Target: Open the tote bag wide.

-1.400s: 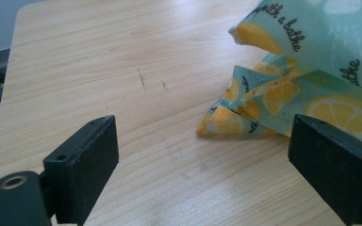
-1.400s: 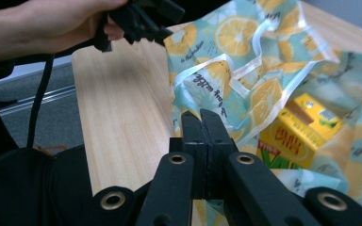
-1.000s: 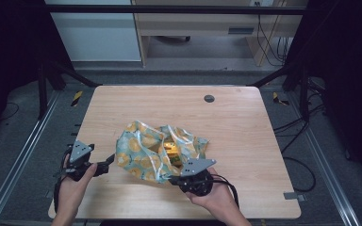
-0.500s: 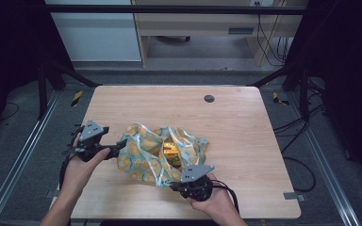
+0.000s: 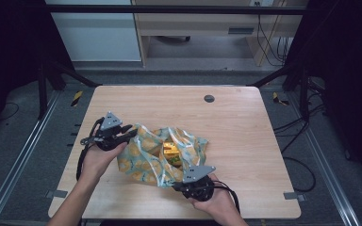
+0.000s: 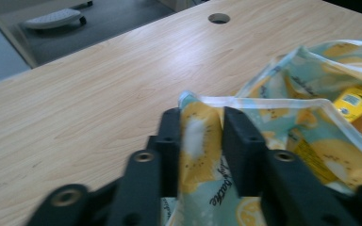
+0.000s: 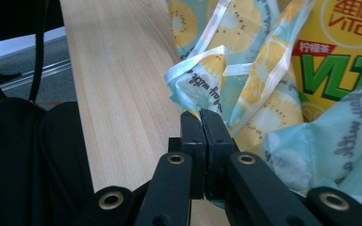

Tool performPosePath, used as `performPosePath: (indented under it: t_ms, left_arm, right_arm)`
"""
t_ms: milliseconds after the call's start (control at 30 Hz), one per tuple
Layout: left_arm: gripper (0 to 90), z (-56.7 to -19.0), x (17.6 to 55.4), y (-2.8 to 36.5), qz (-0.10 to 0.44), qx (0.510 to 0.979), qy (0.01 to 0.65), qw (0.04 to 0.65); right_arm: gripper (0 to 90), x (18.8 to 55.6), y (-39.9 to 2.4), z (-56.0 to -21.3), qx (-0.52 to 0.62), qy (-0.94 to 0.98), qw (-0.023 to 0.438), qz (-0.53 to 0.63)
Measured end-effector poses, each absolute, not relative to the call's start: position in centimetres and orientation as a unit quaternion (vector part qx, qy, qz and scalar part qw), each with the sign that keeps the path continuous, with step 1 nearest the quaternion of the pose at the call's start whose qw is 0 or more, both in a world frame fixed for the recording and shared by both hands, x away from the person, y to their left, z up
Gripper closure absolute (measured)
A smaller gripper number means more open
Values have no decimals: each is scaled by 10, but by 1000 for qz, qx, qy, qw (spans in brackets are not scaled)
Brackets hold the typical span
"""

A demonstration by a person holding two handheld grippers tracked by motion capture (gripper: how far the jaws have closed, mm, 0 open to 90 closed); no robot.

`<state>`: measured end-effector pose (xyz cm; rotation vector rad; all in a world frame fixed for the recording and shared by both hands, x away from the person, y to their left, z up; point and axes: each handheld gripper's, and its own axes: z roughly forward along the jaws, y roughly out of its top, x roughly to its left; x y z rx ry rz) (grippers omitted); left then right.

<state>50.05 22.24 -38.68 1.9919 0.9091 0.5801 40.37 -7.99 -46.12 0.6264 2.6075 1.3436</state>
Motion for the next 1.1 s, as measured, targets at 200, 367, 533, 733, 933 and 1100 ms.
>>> performPosePath:
  t_ms: [200,367,533,733,933,1100]
  left_arm:
    - [891,-391,477,227,224,802,343,435]
    - [896,-407,455,231,211,808,332,440]
    - [896,-430,439,234,210,811,328,437]
    - [895,-443,432,235,223,831,313,401]
    - [896,-456,437,240,207,839,325,383]
    - [900,-457,437,240,221,835,330,381]
  right_arm:
    - [894,406,-85,-464,220,867,75,441]
    - [894,408,-90,-469,234,868,75,432]
    - [891,410,-92,-474,241,873,79,417]
    - [882,413,-95,-478,258,873,84,407]
    - [877,416,-100,-483,271,871,83,401]
    - [833,416,-101,-482,269,868,86,407]
